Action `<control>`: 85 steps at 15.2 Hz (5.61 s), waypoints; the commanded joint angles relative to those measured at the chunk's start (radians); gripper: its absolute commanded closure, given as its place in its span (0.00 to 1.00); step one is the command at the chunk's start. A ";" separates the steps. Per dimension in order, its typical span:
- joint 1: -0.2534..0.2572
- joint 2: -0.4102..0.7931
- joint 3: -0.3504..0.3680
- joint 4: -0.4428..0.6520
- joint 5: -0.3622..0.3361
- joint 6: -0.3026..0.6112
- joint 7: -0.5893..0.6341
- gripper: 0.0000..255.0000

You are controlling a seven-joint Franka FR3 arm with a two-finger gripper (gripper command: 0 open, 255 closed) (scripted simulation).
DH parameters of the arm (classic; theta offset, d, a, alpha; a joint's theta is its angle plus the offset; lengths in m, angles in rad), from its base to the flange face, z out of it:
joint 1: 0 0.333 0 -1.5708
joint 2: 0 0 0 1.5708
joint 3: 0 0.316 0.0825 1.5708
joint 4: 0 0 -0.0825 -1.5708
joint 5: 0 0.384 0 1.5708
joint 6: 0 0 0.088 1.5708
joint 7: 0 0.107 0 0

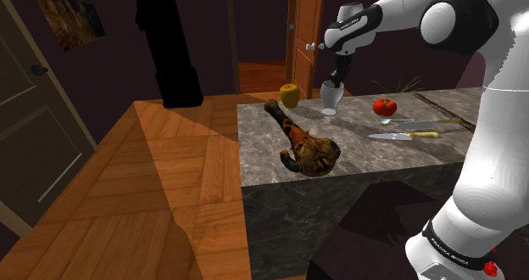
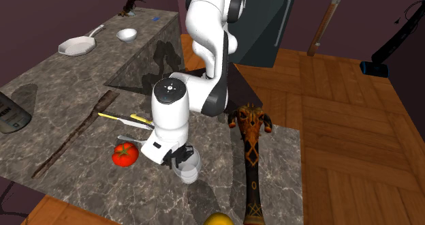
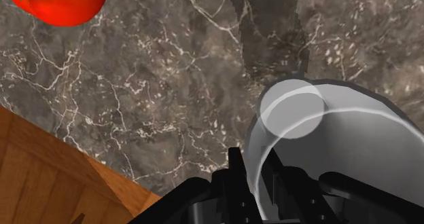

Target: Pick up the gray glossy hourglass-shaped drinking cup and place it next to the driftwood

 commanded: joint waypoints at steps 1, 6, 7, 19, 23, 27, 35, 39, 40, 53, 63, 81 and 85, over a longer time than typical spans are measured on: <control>0.002 -0.010 -0.001 0.016 -0.003 -0.024 0.001 1.00; 0.002 -0.026 -0.003 0.061 -0.007 -0.085 -0.001 1.00; 0.003 -0.029 -0.004 0.071 -0.008 -0.098 -0.002 1.00; -0.001 -0.043 -0.007 0.212 -0.010 -0.253 -0.011 1.00; -0.004 -0.040 -0.008 0.271 -0.008 -0.308 -0.016 1.00; -0.008 -0.032 -0.009 0.336 -0.005 -0.365 -0.022 1.00; -0.021 -0.042 -0.016 0.413 -0.003 -0.450 -0.044 1.00; -0.035 -0.170 -0.040 0.241 -0.037 -0.395 -0.088 1.00; -0.040 -0.198 -0.046 0.204 -0.045 -0.384 -0.100 1.00; -0.137 -0.483 -0.148 -0.109 -0.141 -0.312 -0.286 1.00; -0.228 -0.601 -0.265 -0.199 -0.194 -0.302 -0.476 1.00; -0.322 -0.585 -0.527 -0.188 -0.180 -0.251 -0.831 1.00; -0.325 -0.587 -0.532 -0.242 -0.185 -0.197 -0.829 1.00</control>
